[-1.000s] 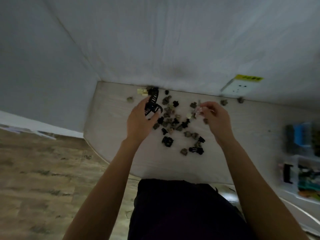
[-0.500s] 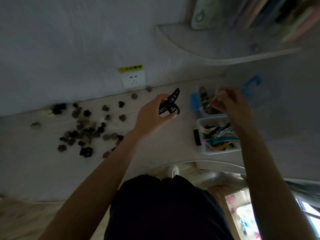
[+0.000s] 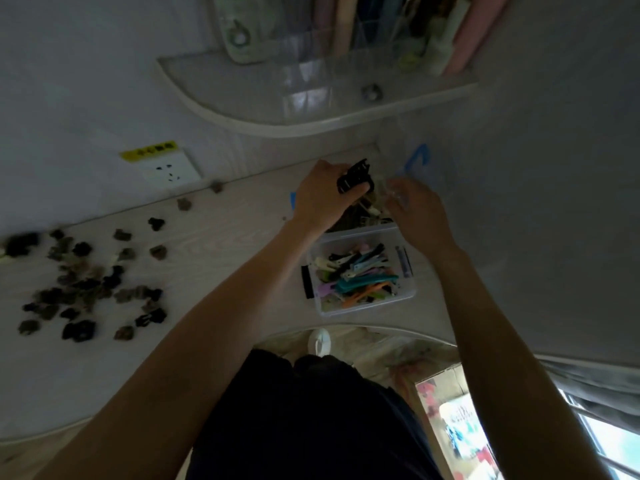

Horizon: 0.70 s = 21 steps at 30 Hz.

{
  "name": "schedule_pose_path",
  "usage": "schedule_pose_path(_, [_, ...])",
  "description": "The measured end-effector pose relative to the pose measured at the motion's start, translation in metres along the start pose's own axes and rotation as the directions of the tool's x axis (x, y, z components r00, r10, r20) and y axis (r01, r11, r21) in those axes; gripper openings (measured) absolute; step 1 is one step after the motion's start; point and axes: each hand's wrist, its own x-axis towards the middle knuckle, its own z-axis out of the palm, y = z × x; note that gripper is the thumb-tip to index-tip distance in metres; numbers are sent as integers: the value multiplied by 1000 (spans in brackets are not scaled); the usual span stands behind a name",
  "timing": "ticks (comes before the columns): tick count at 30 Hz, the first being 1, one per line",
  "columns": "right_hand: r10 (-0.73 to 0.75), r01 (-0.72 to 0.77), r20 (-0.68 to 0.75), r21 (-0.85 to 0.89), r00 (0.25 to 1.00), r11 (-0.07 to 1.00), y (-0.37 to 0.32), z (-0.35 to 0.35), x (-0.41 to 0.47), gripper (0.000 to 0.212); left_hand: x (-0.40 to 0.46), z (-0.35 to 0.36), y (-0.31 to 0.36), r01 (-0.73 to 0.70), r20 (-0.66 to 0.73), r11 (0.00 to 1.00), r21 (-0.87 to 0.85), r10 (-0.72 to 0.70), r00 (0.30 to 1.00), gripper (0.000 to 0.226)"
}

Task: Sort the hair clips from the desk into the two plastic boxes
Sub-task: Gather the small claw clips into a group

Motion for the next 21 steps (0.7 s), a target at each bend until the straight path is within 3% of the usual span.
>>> schedule_pose_path(3, [-53,51,35,32,998,998,5,5,7,44,5,19,3,-28,-18,999,29,28,999,47])
schedule_pose_path(8, [-186,194,109,-72,977,978,9,18,22,46,12,15,-14,-192,-33,959,210,203,979,54])
schedule_pose_path(12, [-208,245,222,-154,953,957,9,32,43,40,0,8,-39,-65,-4,966,250,68,998,62])
schedule_pose_path(16, [-106,162,294,-174,950,971,6,42,56,36,-13,7,-55,-76,99,935,347,44,994,64])
schedule_pose_path(18, [-123,204,272,-297,955,933,8,43,60,35,-15,7,-57,-88,112,933,348,52,992,63])
schedule_pose_path(21, [-220,265,148,-567,964,780,12,37,59,35,-14,5,-60,-92,127,932,350,51,991,63])
